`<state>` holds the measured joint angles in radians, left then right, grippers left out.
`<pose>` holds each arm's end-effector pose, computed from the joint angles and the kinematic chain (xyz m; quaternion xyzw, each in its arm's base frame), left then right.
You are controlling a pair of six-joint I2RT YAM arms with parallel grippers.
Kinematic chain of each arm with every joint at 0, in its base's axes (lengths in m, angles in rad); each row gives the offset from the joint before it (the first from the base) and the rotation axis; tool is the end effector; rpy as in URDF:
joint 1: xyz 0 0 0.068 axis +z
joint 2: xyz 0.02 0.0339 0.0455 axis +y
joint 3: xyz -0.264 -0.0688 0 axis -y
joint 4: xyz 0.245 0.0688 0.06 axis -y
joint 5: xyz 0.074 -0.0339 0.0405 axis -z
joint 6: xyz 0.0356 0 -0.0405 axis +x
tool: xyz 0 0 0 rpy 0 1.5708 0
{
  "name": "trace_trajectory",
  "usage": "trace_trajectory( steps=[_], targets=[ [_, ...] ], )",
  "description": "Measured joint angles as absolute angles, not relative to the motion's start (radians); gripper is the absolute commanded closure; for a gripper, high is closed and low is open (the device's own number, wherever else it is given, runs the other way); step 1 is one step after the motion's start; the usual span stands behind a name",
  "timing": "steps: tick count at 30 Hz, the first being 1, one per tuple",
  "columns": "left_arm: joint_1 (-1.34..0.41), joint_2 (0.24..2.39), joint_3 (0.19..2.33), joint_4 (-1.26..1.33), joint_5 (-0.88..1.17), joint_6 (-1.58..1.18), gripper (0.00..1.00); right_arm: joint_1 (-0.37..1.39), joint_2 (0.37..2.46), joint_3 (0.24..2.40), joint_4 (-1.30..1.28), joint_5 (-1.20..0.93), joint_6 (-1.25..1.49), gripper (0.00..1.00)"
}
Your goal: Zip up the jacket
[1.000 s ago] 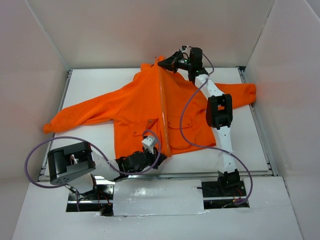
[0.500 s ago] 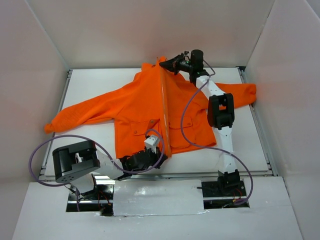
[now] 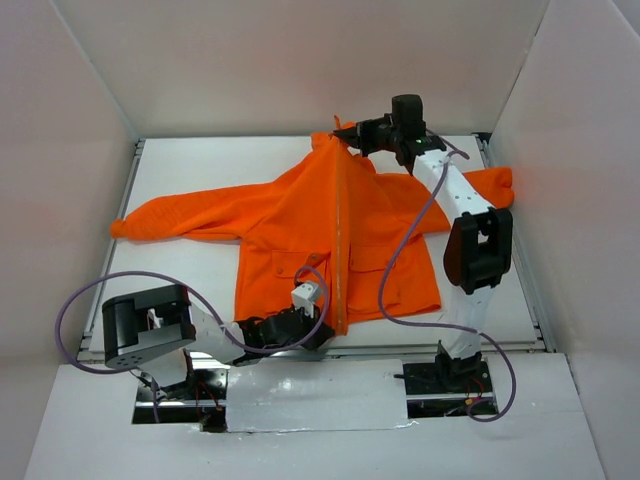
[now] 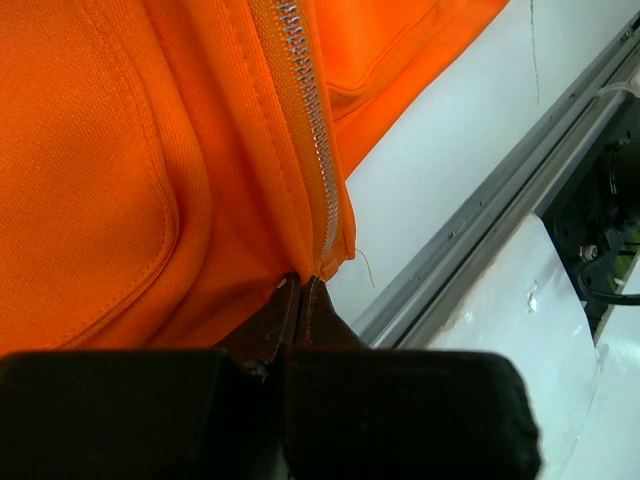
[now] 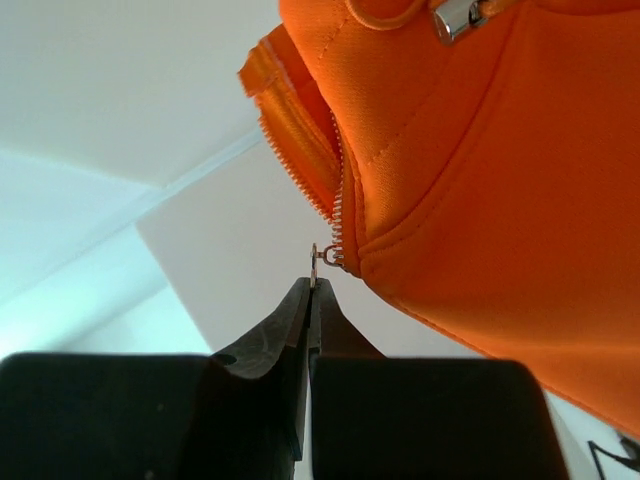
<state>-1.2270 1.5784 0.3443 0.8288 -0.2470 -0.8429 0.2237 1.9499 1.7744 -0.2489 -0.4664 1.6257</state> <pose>0.0956 -0.2412 0.1233 0.0916 0.8263 -0.4171 0.3673 0.4507 0.1189 0.3315 0.4315 0.7055 0.5382 0.1627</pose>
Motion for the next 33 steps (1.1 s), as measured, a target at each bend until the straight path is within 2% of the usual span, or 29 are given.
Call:
trace_trajectory(
  steps=[7,13,17,24,28,33],
  targets=[
    [-1.239,1.562,0.345,0.790,-0.265,-0.897,1.00,0.226,2.109,1.954,-0.459,-0.364,1.699,1.00],
    [-1.248,1.523,0.360,0.689,-0.395,-1.008,1.00,0.220,2.347,2.293,-0.655,-0.311,1.711,1.00],
    [-1.282,1.454,0.347,0.545,-0.469,-1.159,1.00,0.192,2.422,2.351,-0.574,-0.281,1.708,1.00],
    [-1.325,1.393,0.366,0.321,-0.641,-1.428,1.00,0.126,2.408,2.333,-0.525,-0.277,1.626,1.00],
    [-1.338,1.449,0.433,0.254,-0.666,-1.460,1.00,0.127,2.403,2.327,-0.485,-0.305,1.591,1.00],
    [-1.338,1.592,0.614,0.168,-0.685,-1.401,1.00,0.127,2.420,2.322,-0.304,-0.425,1.575,1.00]
  ],
)
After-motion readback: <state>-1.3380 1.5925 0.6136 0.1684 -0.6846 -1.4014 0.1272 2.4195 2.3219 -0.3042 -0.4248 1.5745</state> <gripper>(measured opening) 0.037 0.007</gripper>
